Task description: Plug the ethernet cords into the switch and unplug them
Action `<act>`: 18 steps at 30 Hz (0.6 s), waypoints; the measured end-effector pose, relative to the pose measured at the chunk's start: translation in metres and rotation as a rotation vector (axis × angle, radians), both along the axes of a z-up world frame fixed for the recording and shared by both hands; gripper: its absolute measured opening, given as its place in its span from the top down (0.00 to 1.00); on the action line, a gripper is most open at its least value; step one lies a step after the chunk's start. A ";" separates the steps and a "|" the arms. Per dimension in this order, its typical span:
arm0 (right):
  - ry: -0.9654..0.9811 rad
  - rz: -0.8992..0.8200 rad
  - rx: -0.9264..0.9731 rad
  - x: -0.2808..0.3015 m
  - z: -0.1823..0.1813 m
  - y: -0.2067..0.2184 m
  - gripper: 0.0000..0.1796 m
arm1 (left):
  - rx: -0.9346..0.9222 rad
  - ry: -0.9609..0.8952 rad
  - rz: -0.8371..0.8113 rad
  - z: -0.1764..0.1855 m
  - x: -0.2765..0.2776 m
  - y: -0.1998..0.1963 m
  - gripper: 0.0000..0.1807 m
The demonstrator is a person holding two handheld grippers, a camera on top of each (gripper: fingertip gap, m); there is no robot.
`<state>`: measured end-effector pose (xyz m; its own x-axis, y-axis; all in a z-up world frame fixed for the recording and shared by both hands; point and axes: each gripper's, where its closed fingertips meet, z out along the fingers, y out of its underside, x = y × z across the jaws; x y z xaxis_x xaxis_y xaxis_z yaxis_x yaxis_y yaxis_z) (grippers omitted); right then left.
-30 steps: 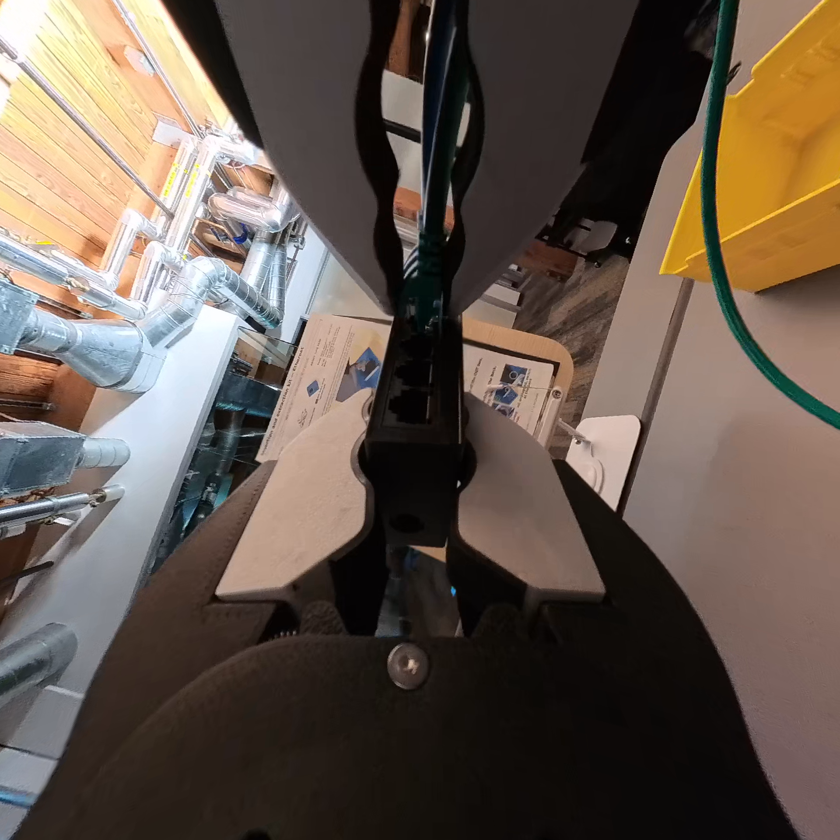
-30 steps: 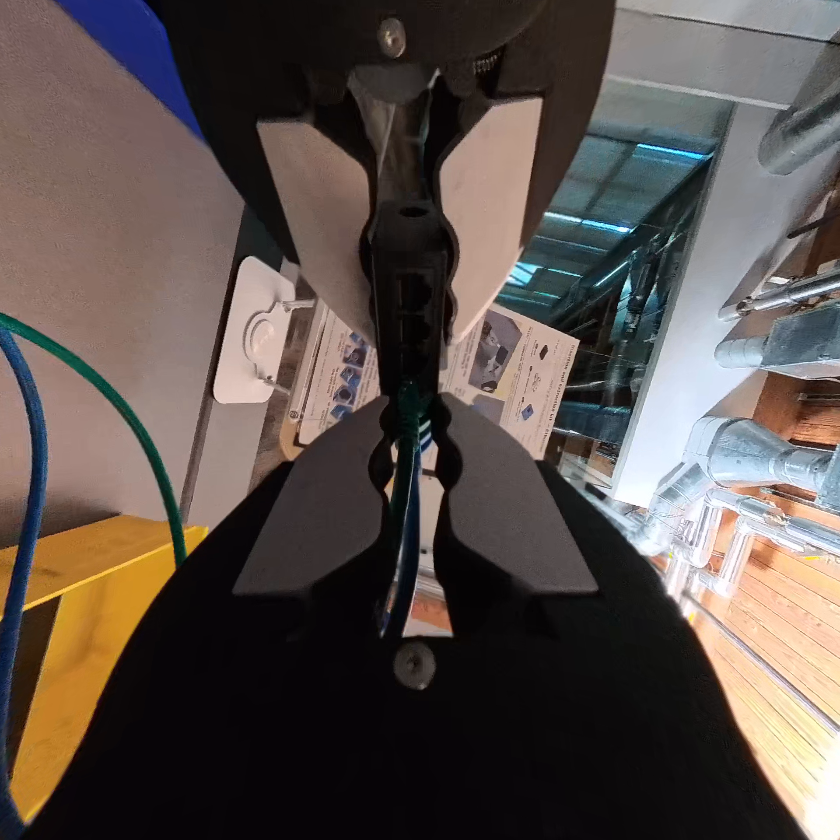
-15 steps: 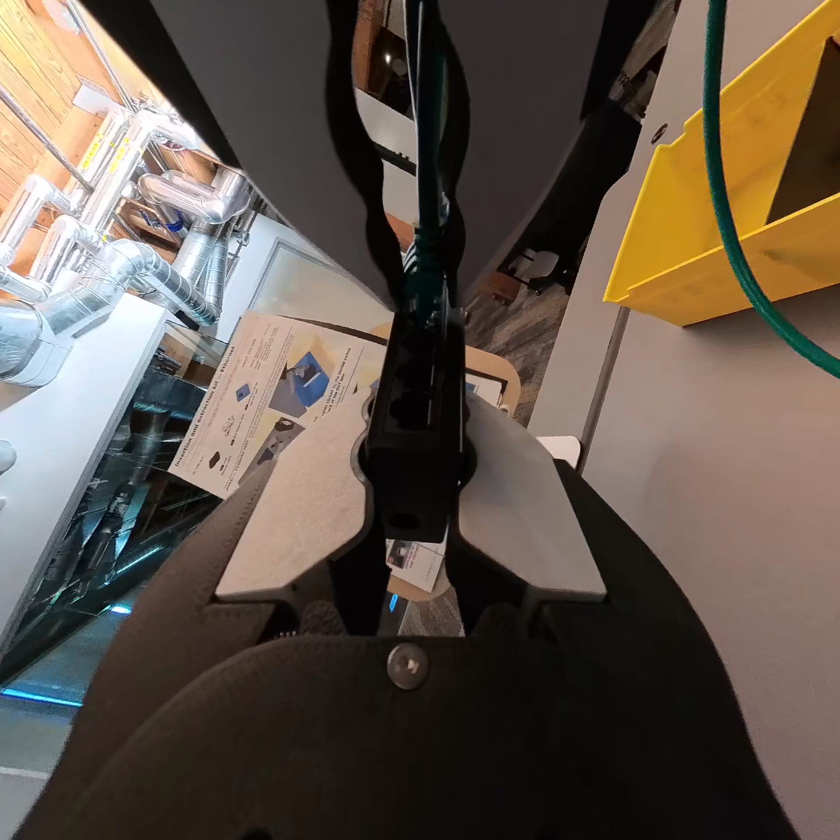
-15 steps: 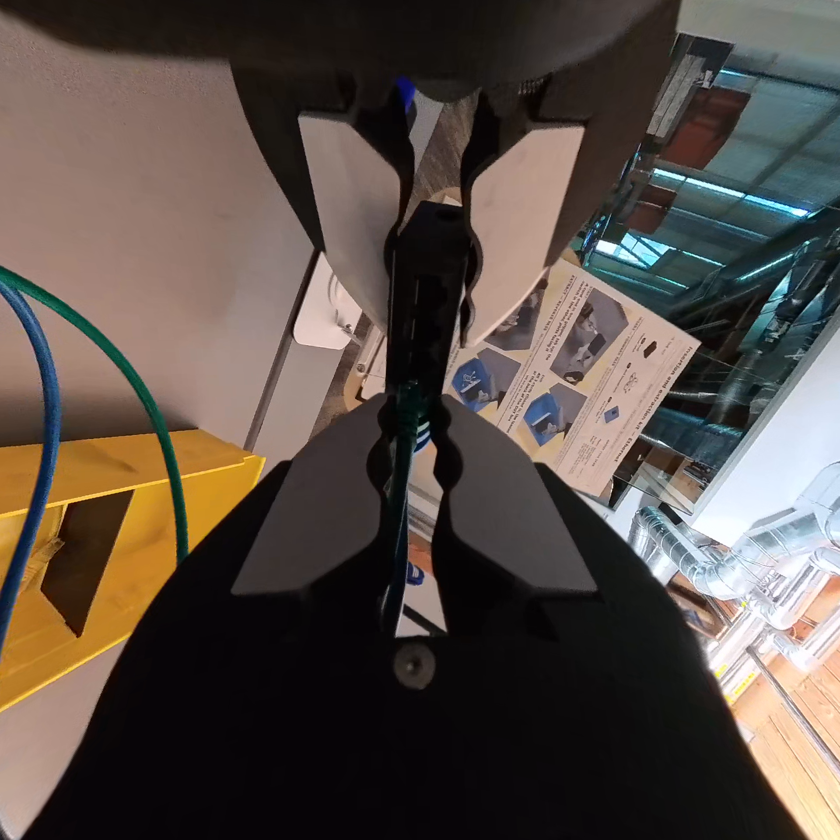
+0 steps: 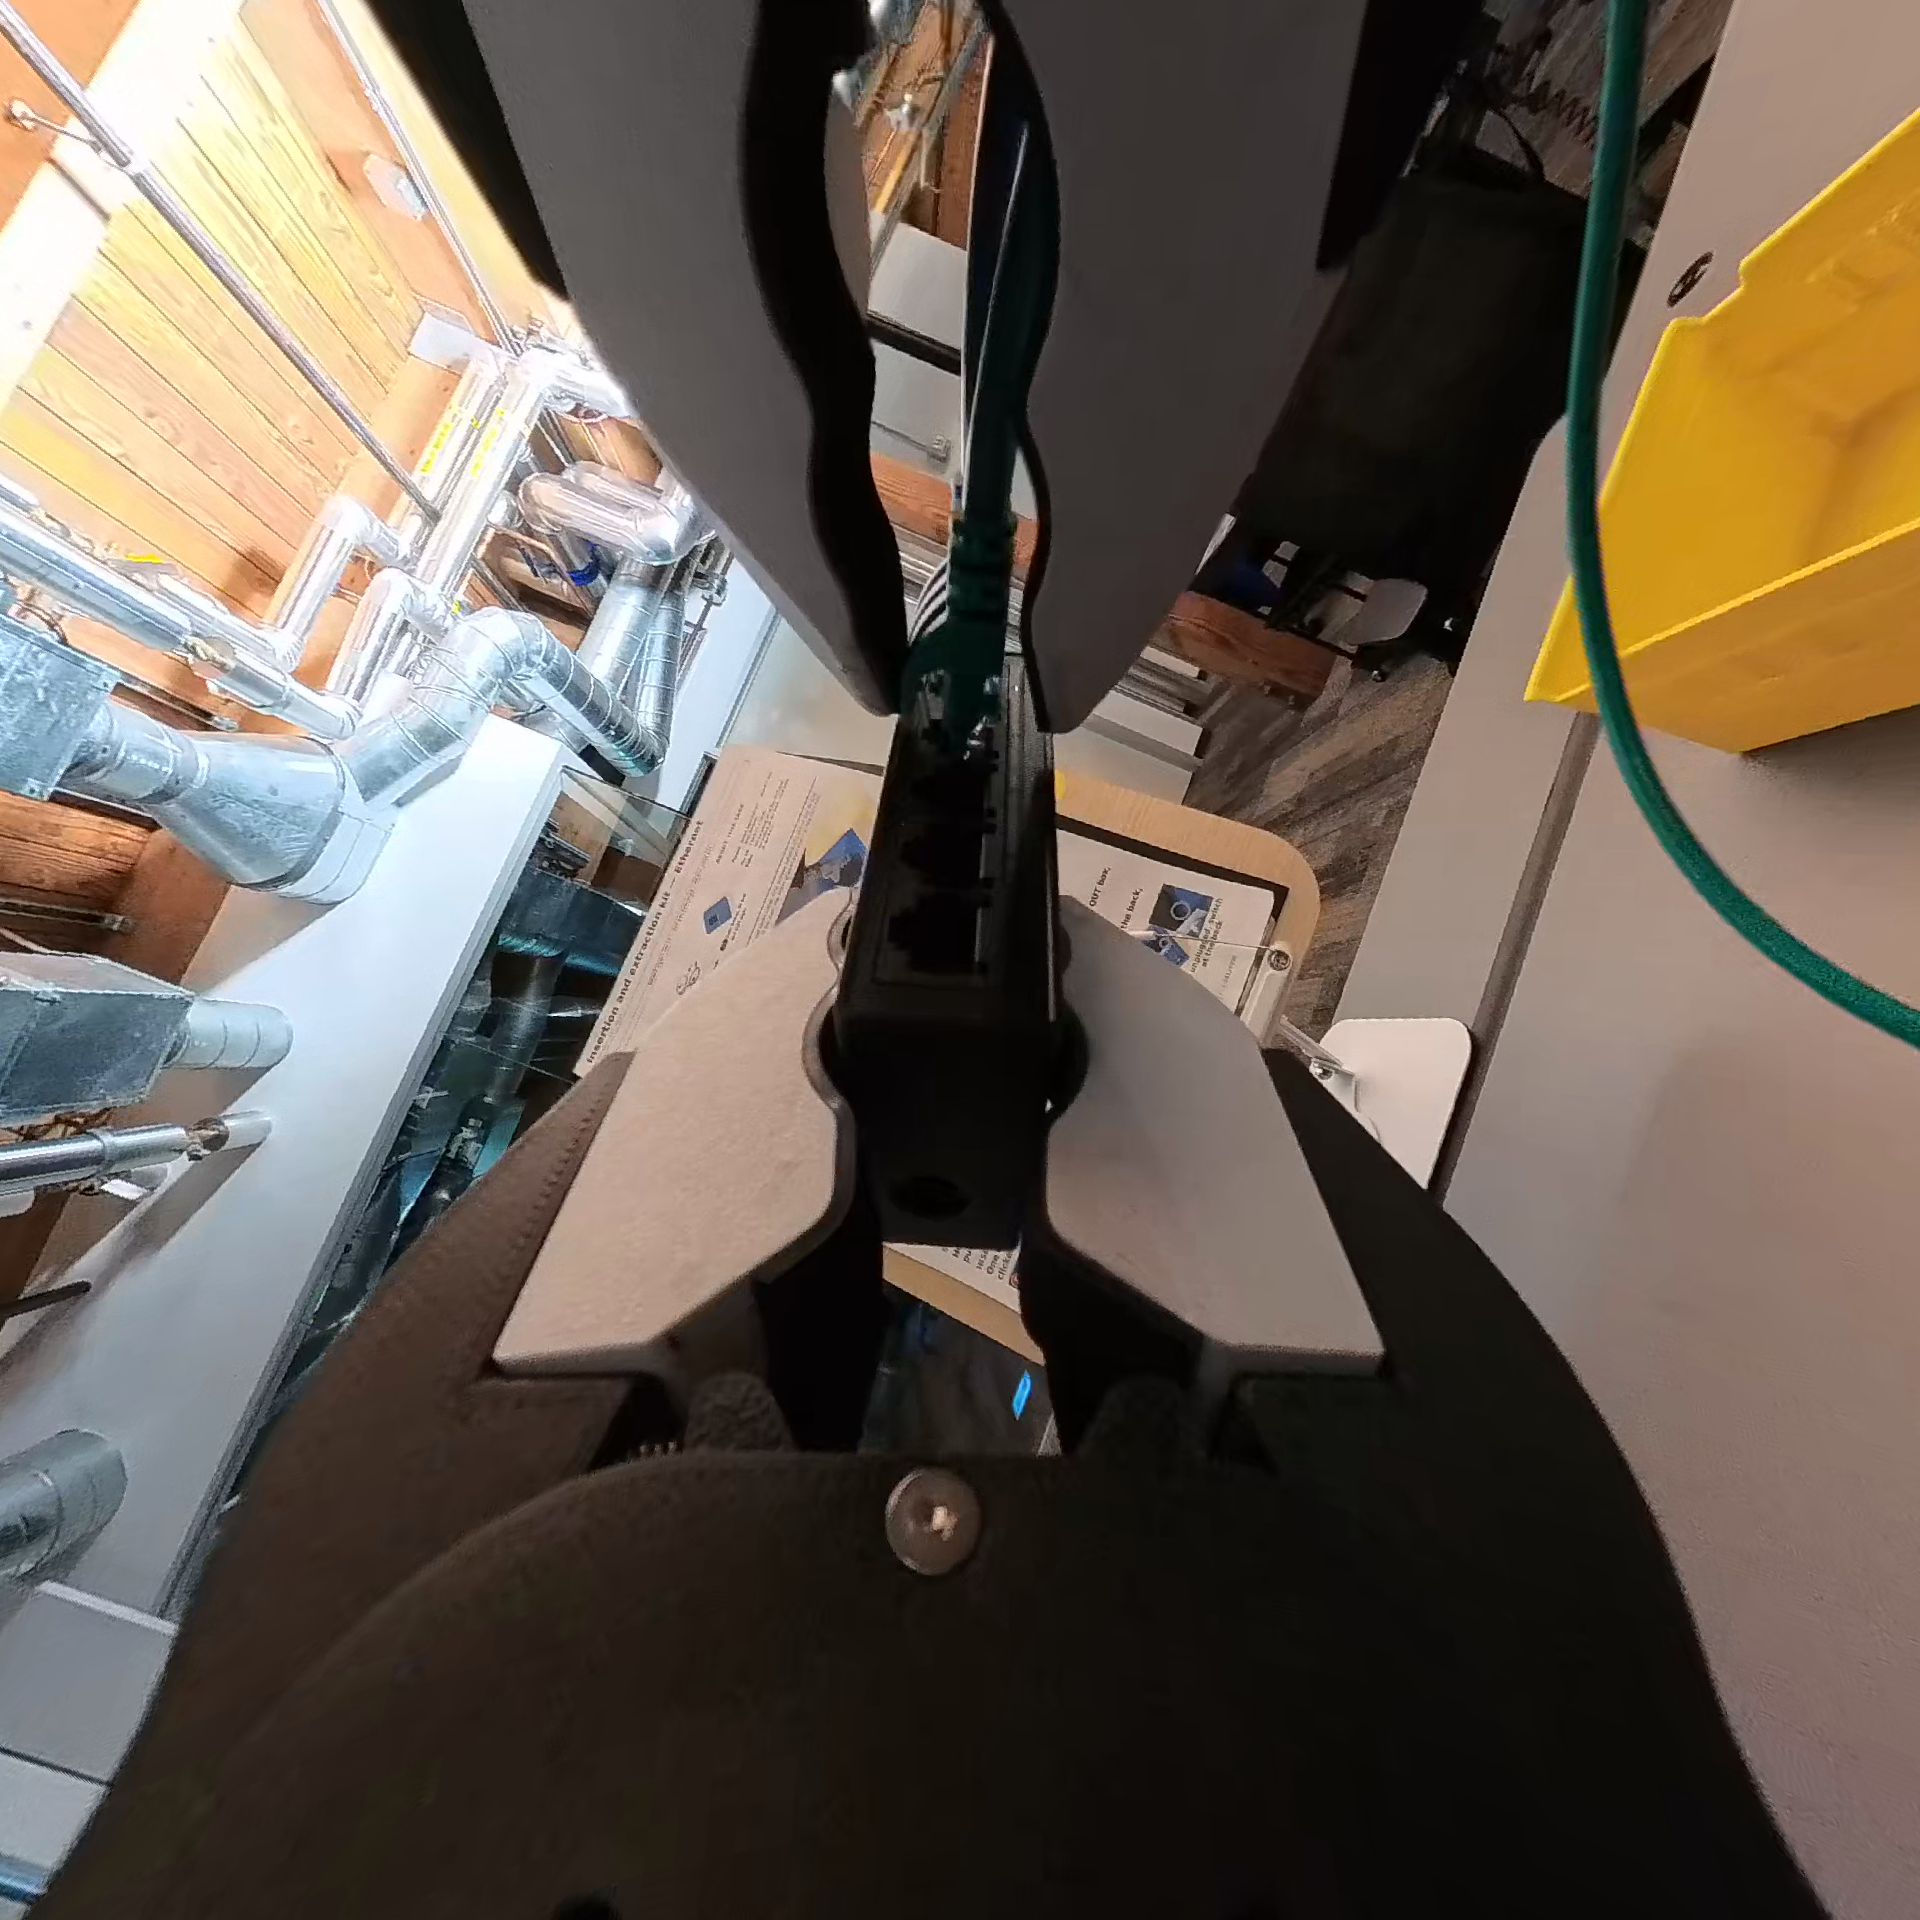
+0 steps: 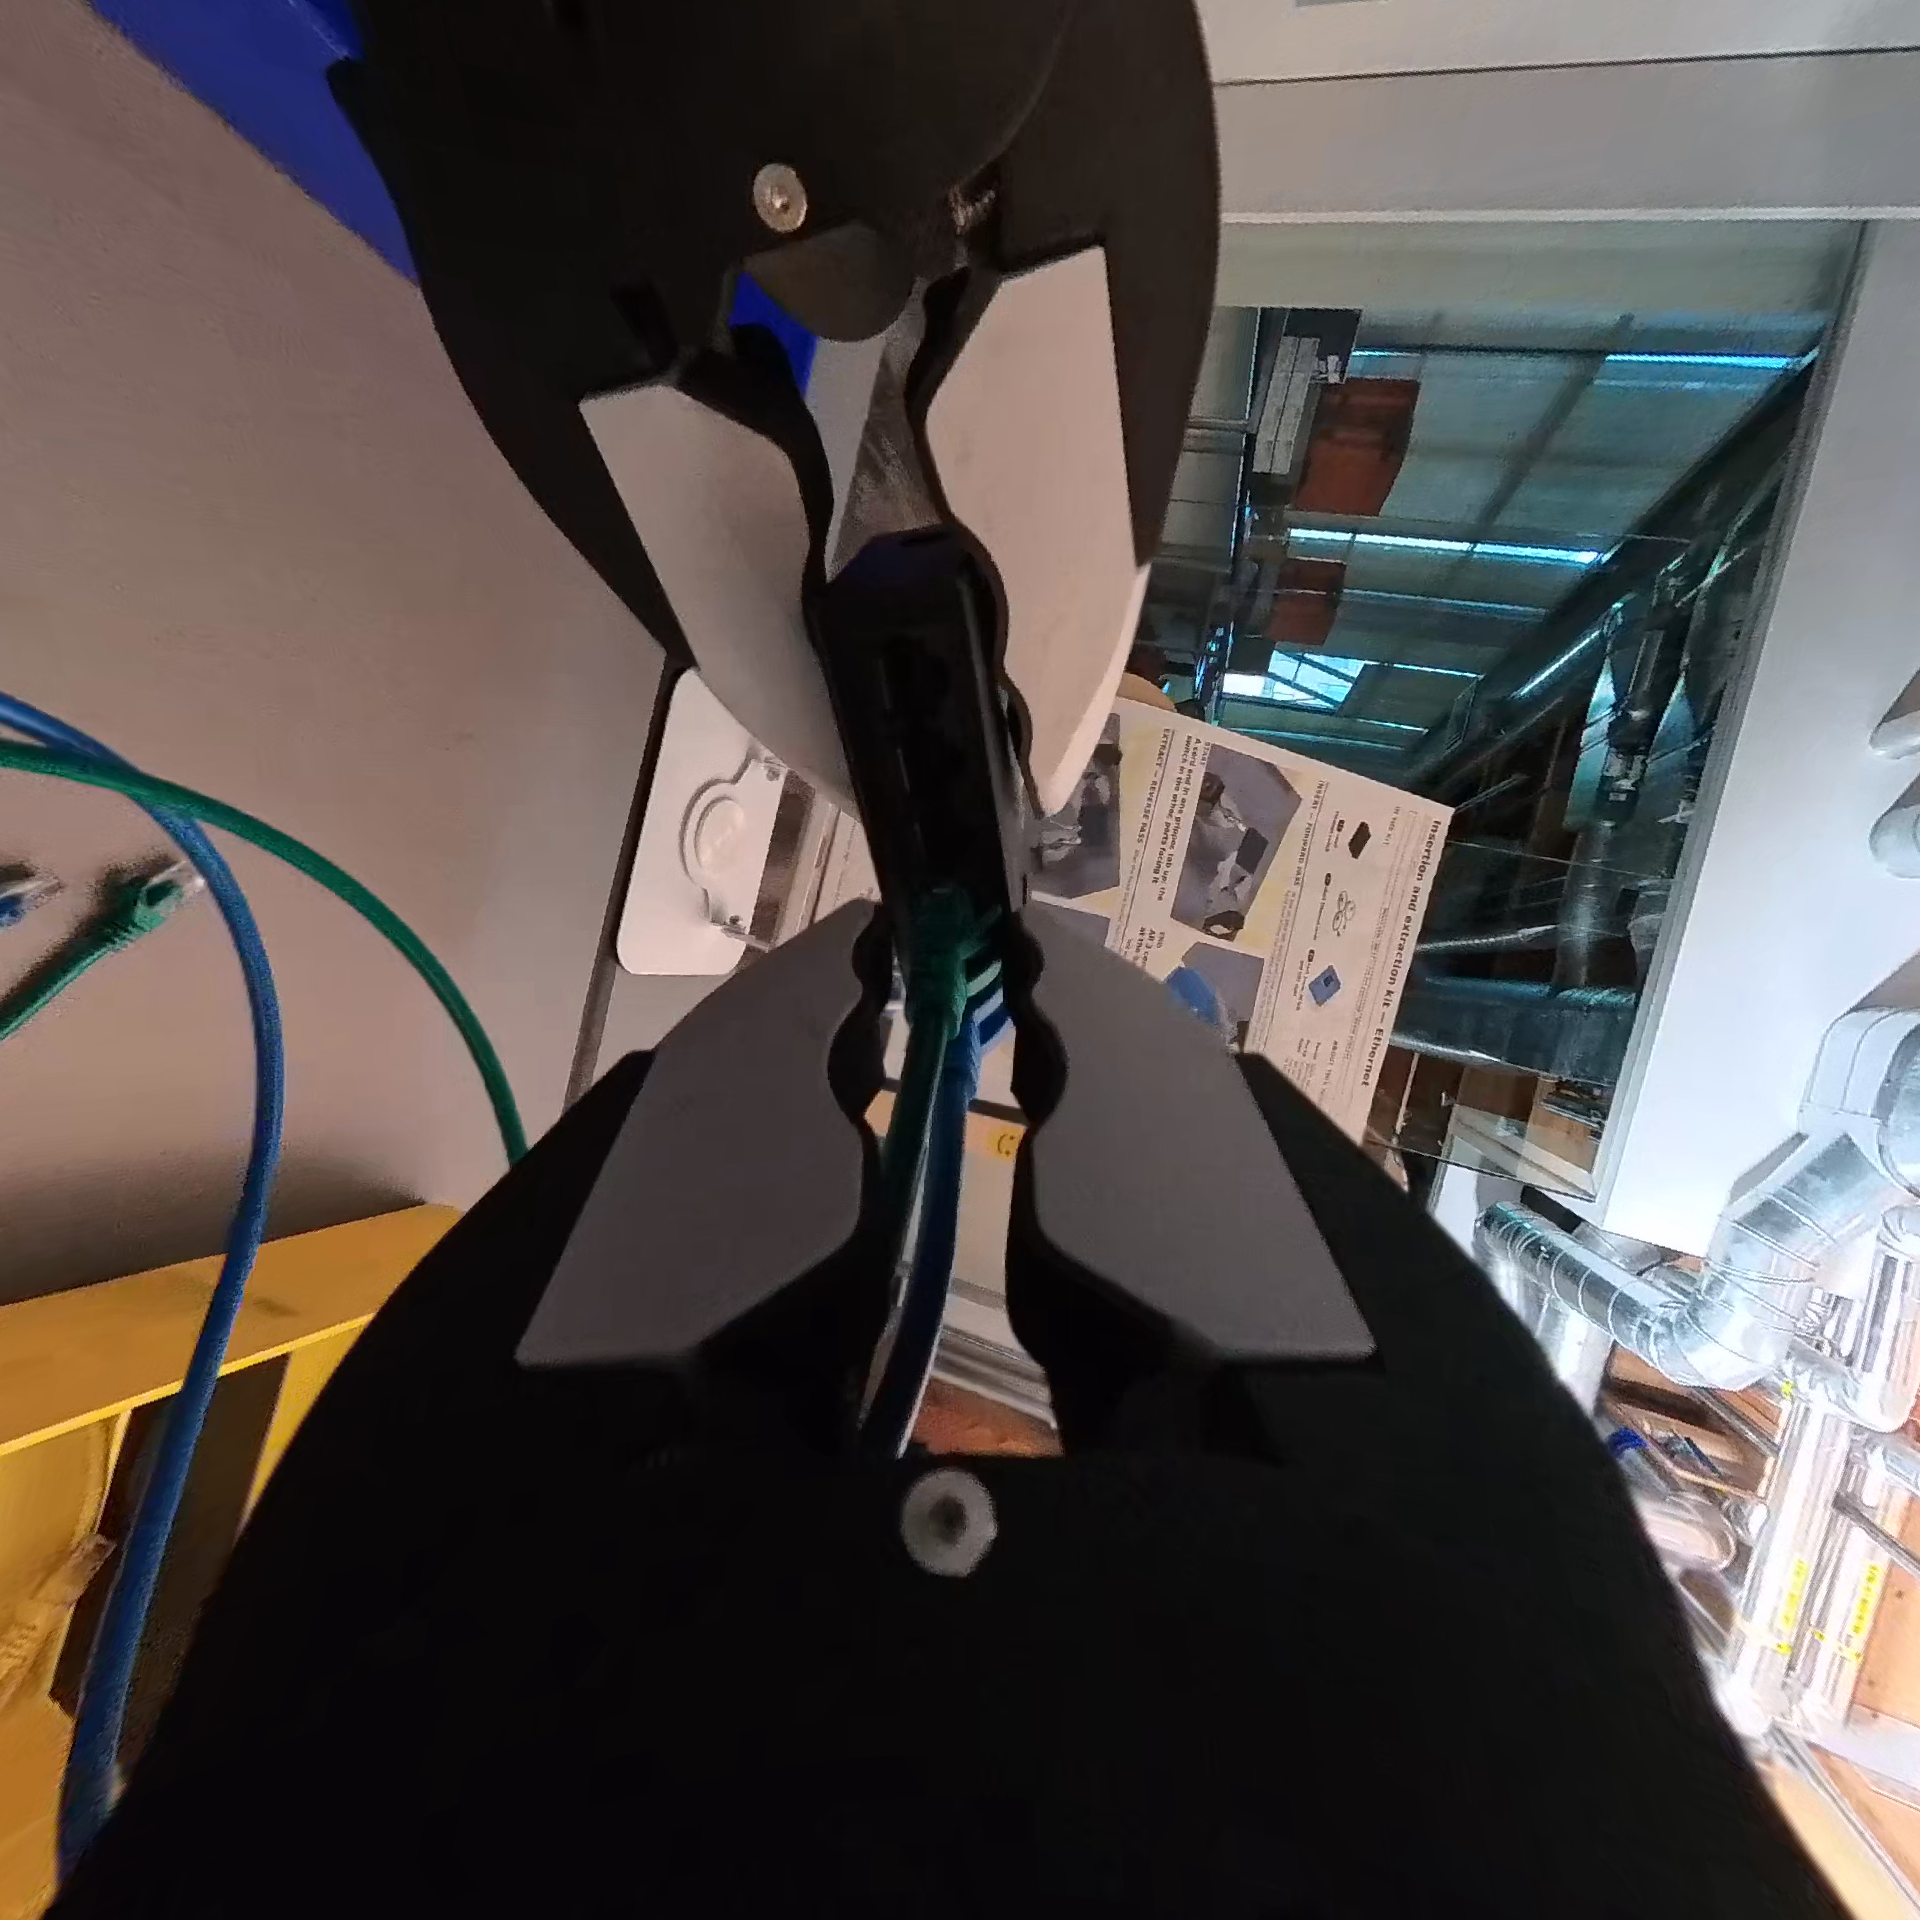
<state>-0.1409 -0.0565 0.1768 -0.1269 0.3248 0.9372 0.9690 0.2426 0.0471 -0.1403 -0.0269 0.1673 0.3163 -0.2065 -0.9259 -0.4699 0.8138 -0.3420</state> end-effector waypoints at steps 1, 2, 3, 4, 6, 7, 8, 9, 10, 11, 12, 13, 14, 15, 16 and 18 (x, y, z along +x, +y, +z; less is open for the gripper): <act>-0.001 0.005 0.005 0.000 0.001 0.000 0.88 | -0.002 -0.001 0.001 0.001 -0.001 -0.001 0.84; 0.002 0.009 0.014 -0.001 0.002 -0.001 0.88 | -0.001 -0.005 0.002 0.002 -0.001 -0.001 0.84; 0.005 0.013 0.021 -0.002 0.003 -0.001 0.88 | 0.000 -0.008 0.004 0.003 -0.002 -0.001 0.84; 0.003 0.015 0.030 -0.003 0.005 -0.002 0.89 | -0.003 -0.011 0.006 0.003 -0.003 -0.001 0.84; 0.000 0.031 0.045 -0.005 0.008 -0.005 0.90 | -0.012 -0.015 0.003 0.004 -0.004 -0.001 0.84; -0.001 0.030 0.038 -0.005 0.008 -0.006 0.90 | -0.012 -0.015 0.001 0.004 -0.004 -0.001 0.84; -0.003 0.025 0.034 -0.005 0.008 -0.006 0.90 | -0.007 -0.016 0.006 0.004 -0.004 -0.001 0.84; -0.012 0.019 0.038 -0.005 0.008 -0.005 0.90 | 0.000 -0.018 0.016 0.005 -0.004 0.000 0.84; -0.022 0.013 0.040 -0.004 0.009 -0.004 0.90 | 0.003 -0.015 0.022 0.005 -0.005 0.000 0.84; -0.031 0.007 0.037 -0.004 0.008 -0.004 0.90 | 0.002 -0.013 0.024 0.005 -0.005 0.000 0.84; -0.038 0.004 0.033 -0.004 0.008 -0.004 0.89 | 0.003 -0.014 0.023 0.005 -0.005 0.000 0.84; -0.043 0.004 0.035 -0.004 0.008 -0.003 0.89 | 0.004 -0.018 0.022 0.006 -0.005 0.000 0.84; -0.049 0.000 0.035 -0.004 0.009 -0.003 0.89 | 0.002 -0.019 0.021 0.006 -0.006 0.000 0.84; -0.055 -0.006 0.032 -0.005 0.009 -0.003 0.89 | 0.002 -0.021 0.020 0.006 -0.006 0.000 0.84; -0.061 -0.014 0.038 -0.004 0.010 -0.002 0.89 | 0.006 -0.027 0.017 0.007 -0.006 -0.001 0.84; -0.081 -0.039 0.039 -0.002 0.010 0.001 0.88 | 0.008 -0.029 0.013 0.008 -0.007 -0.002 0.84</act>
<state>-0.1428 -0.0560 0.1870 -0.1904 0.2942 0.9366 0.9703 0.2013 0.1340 -0.1478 -0.0293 0.1757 0.3456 -0.1946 -0.9180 -0.4701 0.8107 -0.3488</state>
